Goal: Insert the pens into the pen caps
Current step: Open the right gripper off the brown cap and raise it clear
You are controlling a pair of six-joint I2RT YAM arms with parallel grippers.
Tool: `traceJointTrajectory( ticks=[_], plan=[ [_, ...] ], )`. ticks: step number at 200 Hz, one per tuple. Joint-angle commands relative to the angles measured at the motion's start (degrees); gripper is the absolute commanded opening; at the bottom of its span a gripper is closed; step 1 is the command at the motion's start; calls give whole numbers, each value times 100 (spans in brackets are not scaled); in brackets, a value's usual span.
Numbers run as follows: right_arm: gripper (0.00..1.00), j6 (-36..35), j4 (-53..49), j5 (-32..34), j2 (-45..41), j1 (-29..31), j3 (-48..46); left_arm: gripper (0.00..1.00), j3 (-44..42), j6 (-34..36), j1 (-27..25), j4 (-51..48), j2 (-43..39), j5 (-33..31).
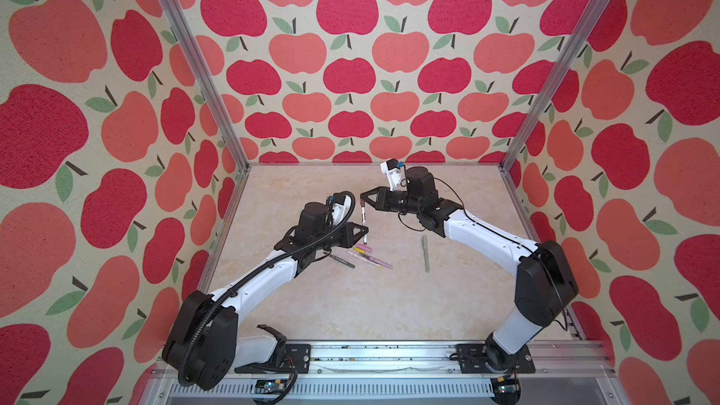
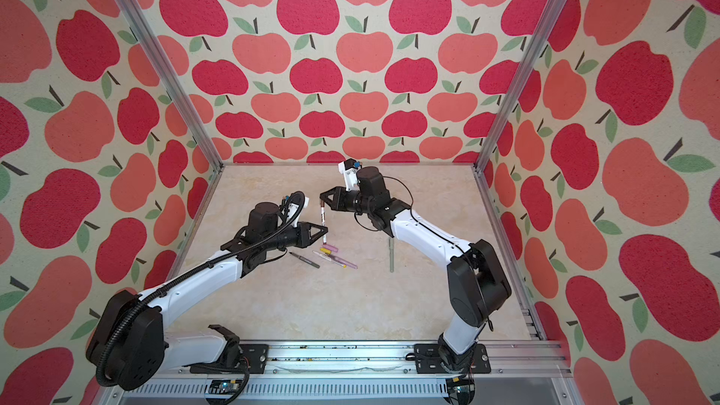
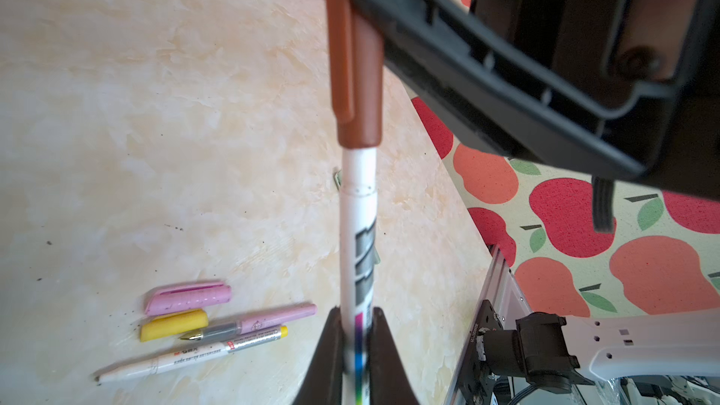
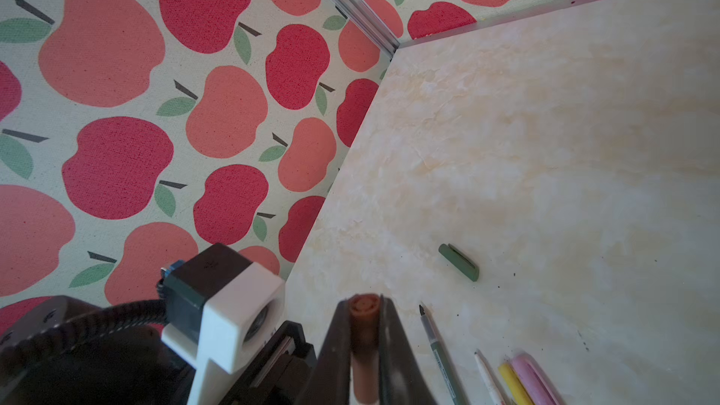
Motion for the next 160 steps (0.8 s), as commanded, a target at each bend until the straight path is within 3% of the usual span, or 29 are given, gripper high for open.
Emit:
traceJointTrajectory(
  ticks=[1, 66, 117, 133, 160],
  plan=[
    [5, -175, -302, -506, -199, 157, -101, 1, 430, 413, 173, 3, -84, -111],
    [5, -224, -393, -706, -130, 227, -133, 1, 595, 657, 383, -157, -148, -31],
    [13, -407, -519, -815, -218, 245, -65, 1, 714, 830, 499, -288, -160, 177],
    [19, -529, -623, -841, -274, 236, 12, 1, 737, 921, 508, -398, -164, 283],
    [47, -685, -683, -975, -434, 151, 113, 1, 687, 1014, 508, -617, -177, 474]
  ],
)
